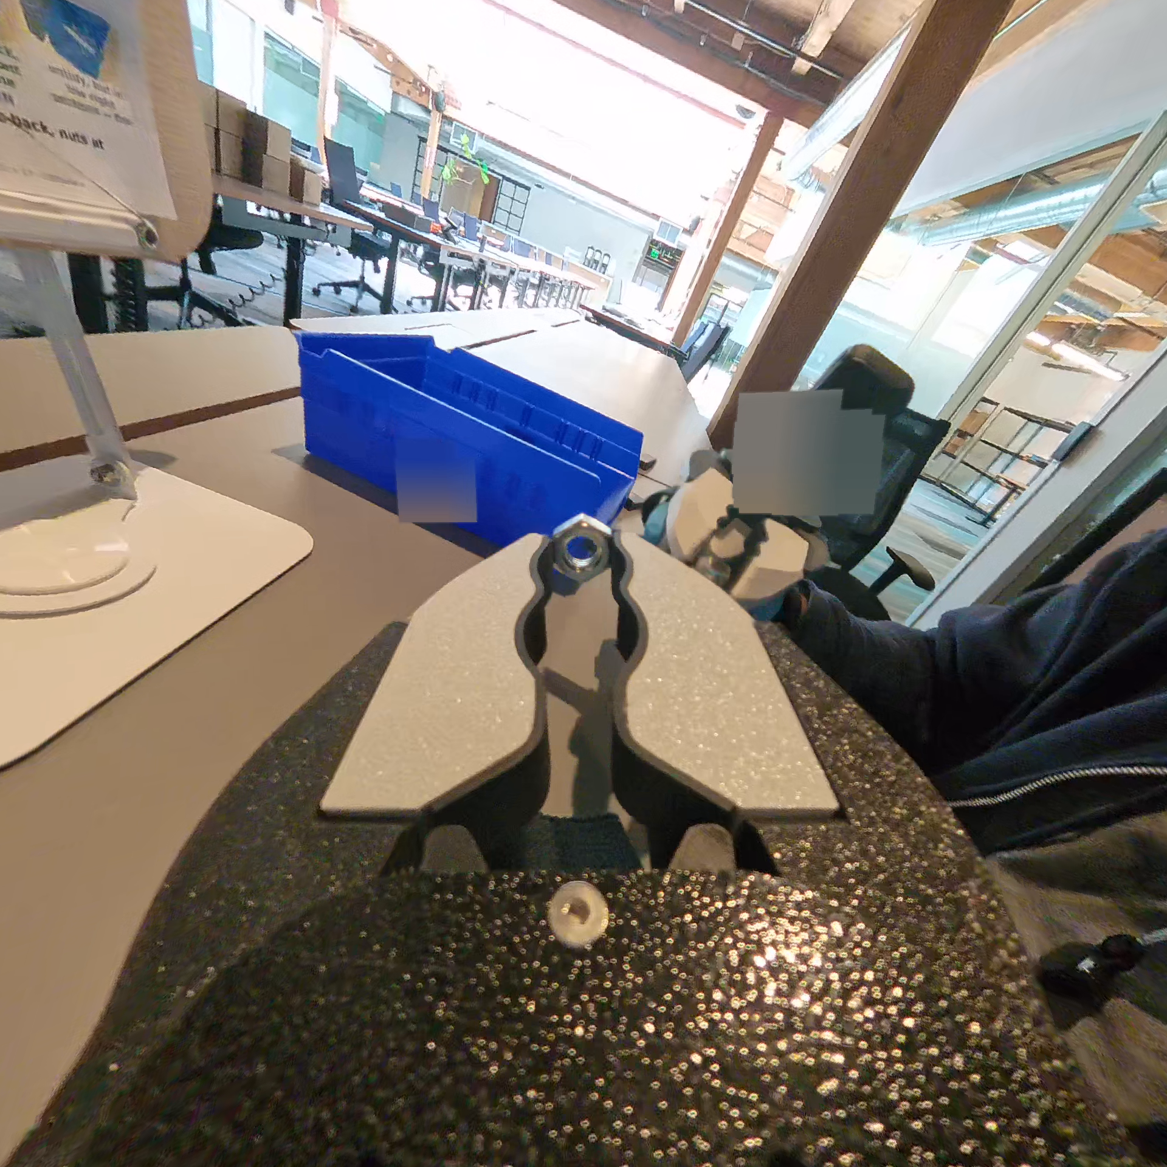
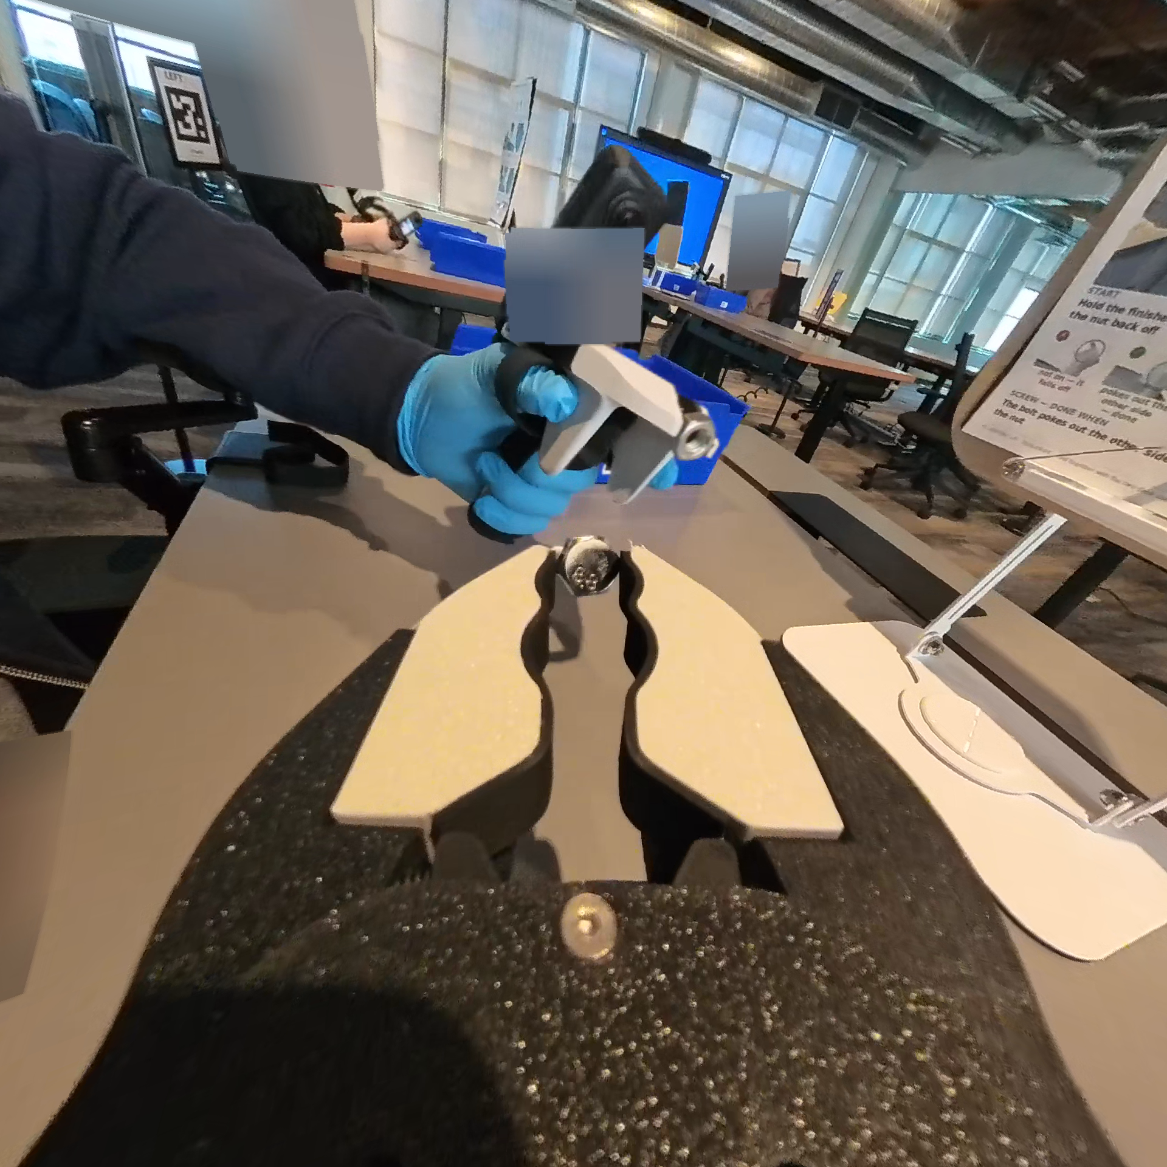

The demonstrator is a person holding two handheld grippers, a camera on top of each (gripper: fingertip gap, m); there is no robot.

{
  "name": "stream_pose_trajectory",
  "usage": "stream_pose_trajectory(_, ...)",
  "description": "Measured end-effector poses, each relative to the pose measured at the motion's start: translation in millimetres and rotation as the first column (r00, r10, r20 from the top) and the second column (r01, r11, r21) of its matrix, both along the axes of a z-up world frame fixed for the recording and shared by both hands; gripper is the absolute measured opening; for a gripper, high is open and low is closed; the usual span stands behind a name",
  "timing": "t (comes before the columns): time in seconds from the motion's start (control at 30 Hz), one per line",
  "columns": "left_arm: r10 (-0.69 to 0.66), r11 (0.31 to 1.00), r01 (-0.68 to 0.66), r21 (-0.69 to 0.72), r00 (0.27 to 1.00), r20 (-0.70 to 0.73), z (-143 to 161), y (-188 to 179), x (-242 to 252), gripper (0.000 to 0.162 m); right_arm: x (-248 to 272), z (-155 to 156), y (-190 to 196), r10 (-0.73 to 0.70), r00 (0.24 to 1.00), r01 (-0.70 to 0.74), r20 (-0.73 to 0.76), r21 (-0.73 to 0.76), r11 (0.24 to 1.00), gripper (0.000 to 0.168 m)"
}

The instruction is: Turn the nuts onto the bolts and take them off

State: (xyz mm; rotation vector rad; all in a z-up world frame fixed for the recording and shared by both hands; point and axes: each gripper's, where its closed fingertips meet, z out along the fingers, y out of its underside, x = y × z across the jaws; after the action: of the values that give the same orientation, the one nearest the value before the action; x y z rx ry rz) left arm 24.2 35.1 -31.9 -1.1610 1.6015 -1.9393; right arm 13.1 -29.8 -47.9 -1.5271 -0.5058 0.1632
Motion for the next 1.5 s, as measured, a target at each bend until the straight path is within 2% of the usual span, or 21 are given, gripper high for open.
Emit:
stream_pose_trajectory(0.1,-0.059,0.998,0.059,0.010,0.998,-0.015,-5.8,-8.7,-15.4,0.017,-1.8,1.9,0.1,0.007,1.000,-0.007,-0.016,0.007,1.000,0.019)
stream_pose_trajectory(0.27,-0.133,0.987,0.129,0.093,0.991,0.035,-4.7,-25.9,-27.7,0.017,-9.8,12.1,-0.8,0.044,0.996,-0.039,-0.079,0.057,0.998,0.019)
stream_pose_trajectory(0.43,-0.205,0.975,0.197,0.101,0.976,0.078,-2.8,-44.1,-34.1,0.017,-9.4,22.6,0.2,0.041,0.986,-0.023,-0.159,0.117,0.993,0.019)
stream_pose_trajectory(0.67,-0.228,0.972,0.234,-0.032,0.966,0.123,10.3,-44.8,-36.7,0.017,-5.0,40.0,-2.6,0.071,0.949,-0.005,-0.307,0.209,0.978,0.019)
stream_pose_trajectory(0.83,-0.227,0.972,0.231,-0.031,0.967,0.113,7.8,-46.0,-35.0,0.017,-7.2,35.6,2.1,0.028,0.963,0.024,-0.269,0.188,0.982,0.019)
stream_pose_trajectory(0.9,-0.202,0.979,0.202,0.009,0.975,0.088,3.1,-41.8,-32.5,0.017,-2.6,25.4,5.6,-0.030,0.977,0.059,-0.211,0.130,0.990,0.019)
stream_pose_trajectory(1.03,-0.118,0.974,0.118,0.196,0.993,-0.008,-23.7,-21.9,-26.8,0.017,11.5,-23.7,14.1,-0.149,0.989,0.149,0.014,-0.145,0.978,0.019)
stream_pose_trajectory(1.17,-0.115,0.973,0.124,0.196,0.992,-0.058,-35.1,-20.1,-26.8,0.017,13.6,-68.9,12.4,-0.117,0.987,0.149,0.111,-0.344,0.927,0.019)
stream_pose_trajectory(1.3,-0.129,0.963,0.143,0.227,0.989,-0.073,-40.8,-24.8,-25.9,0.016,15.5,-95.3,6.8,-0.088,0.986,0.141,0.139,-0.447,0.883,0.019)
stream_pose_trajectory(1.5,-0.134,0.966,0.149,0.210,0.988,-0.081,-41.7,-25.4,-25.9,0.016,19.5,-114.7,-3.2,-0.058,0.981,0.147,0.184,-0.517,0.843,0.019)
